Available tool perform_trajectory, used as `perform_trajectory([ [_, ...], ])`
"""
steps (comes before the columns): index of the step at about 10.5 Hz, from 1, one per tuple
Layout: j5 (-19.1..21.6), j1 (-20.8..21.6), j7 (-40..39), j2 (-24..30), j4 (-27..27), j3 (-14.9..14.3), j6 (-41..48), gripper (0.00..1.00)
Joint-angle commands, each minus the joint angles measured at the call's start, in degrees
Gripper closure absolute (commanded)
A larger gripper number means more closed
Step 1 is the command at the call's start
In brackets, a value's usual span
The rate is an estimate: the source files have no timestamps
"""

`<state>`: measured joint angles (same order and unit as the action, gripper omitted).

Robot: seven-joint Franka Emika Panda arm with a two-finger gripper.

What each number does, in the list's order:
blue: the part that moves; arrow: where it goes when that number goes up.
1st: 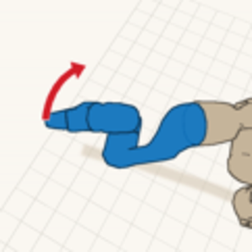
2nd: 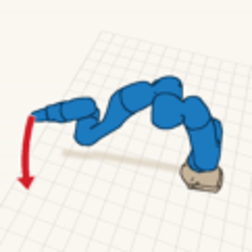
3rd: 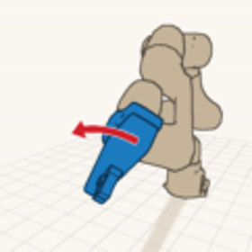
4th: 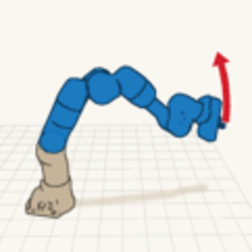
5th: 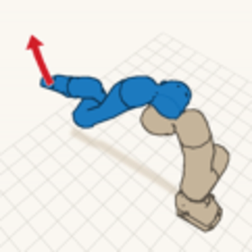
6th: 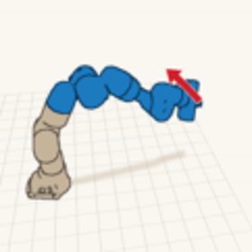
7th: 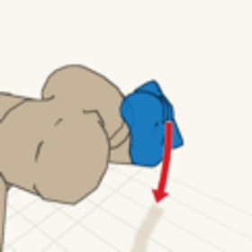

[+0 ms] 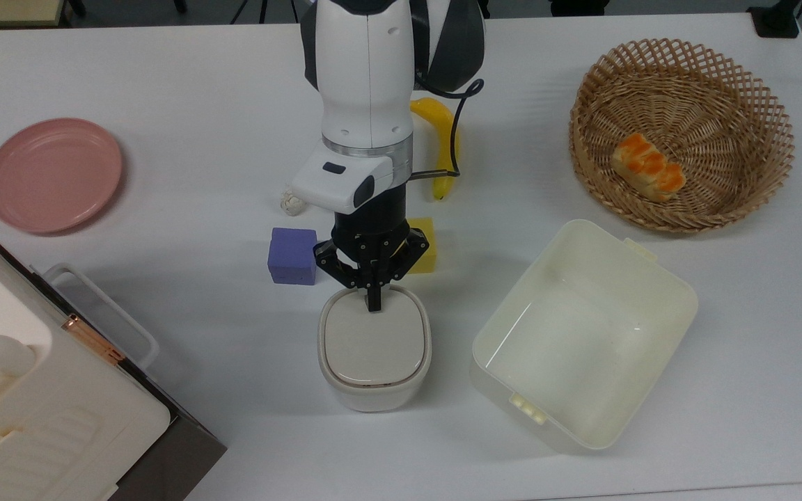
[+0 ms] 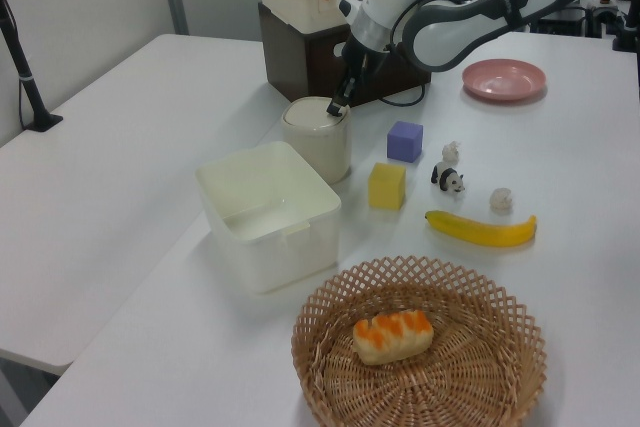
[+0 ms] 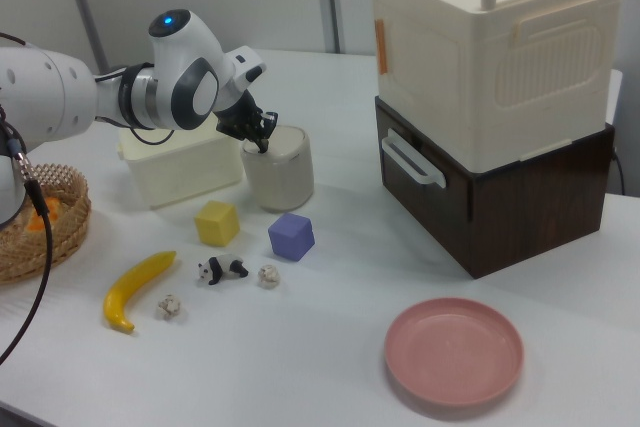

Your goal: Open the trash can

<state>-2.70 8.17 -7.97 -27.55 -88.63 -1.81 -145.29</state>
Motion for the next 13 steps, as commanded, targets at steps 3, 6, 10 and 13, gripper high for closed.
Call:
perform_trajectory([
  [3, -0.6, 0.4, -0.6, -1.4, 0.5, -0.5, -1.2, 1.00],
  [6, -0.6, 0.1, -0.6, -1.3, 0.6, -0.5, -1.1, 1.00],
  [10, -0.6, 0.0, -0.6, -1.6, -0.3, -0.5, -1.1, 1.00],
  [13, 0.0, -0.1, -0.3, -1.1, 0.1, -0.5, -0.9, 1.00],
])
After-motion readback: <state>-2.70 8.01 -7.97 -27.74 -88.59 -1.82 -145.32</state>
